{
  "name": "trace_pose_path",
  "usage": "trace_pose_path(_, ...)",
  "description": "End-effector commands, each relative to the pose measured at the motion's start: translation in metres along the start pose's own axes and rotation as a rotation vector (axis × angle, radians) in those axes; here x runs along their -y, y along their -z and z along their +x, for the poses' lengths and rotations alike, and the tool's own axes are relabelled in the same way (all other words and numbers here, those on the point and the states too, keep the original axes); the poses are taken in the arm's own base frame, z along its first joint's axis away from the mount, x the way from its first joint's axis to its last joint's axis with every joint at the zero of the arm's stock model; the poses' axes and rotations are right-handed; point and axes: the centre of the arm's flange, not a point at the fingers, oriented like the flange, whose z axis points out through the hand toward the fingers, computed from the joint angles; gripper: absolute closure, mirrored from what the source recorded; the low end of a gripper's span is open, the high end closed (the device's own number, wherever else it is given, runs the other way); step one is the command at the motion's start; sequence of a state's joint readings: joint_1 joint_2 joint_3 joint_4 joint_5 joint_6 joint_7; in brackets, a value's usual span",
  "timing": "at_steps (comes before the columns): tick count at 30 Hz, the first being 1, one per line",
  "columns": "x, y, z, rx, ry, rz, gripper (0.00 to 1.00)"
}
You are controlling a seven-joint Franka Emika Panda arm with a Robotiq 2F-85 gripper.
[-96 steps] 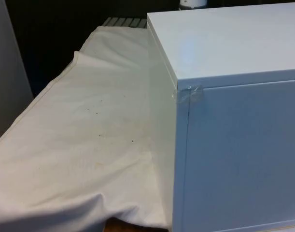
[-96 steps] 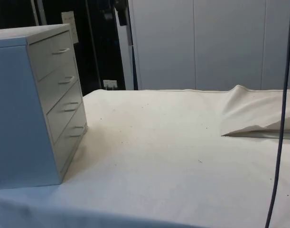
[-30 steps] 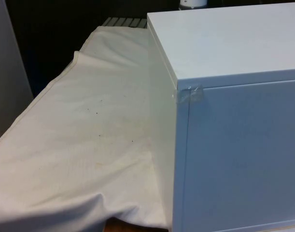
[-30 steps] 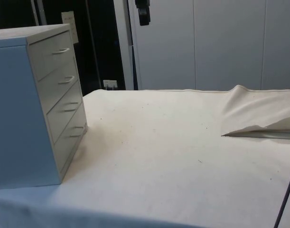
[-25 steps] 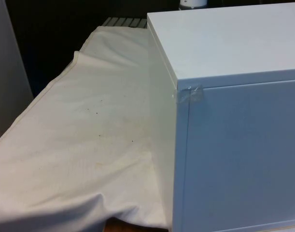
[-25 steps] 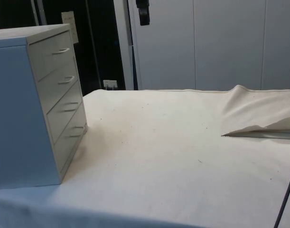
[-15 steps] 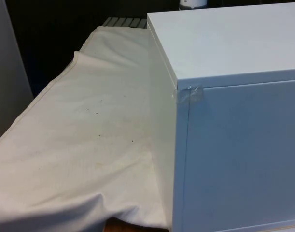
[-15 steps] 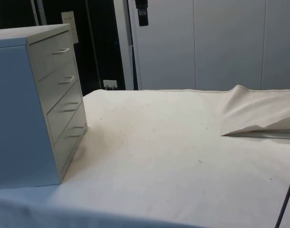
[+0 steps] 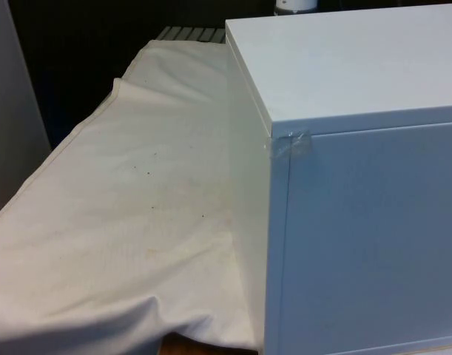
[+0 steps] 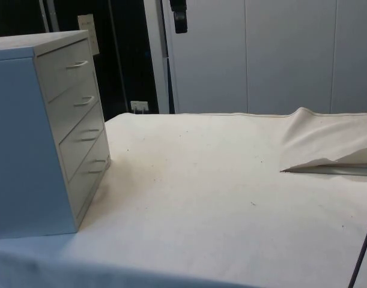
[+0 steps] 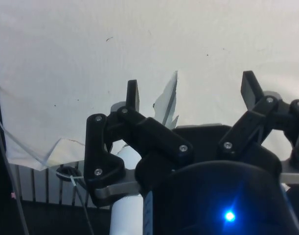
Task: Open the drawer, then close it.
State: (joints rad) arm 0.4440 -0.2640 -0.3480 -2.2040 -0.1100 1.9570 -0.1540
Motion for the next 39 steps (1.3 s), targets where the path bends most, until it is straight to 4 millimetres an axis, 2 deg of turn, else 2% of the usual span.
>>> trace_pose_path(1,0.0,0.0,0.0006,-0.003,-0.02,-0.001,0.0)
trace_pose_path(39,0.0033,0.0035,0.0035,-0.022,-0.278,-0.003,0.0)
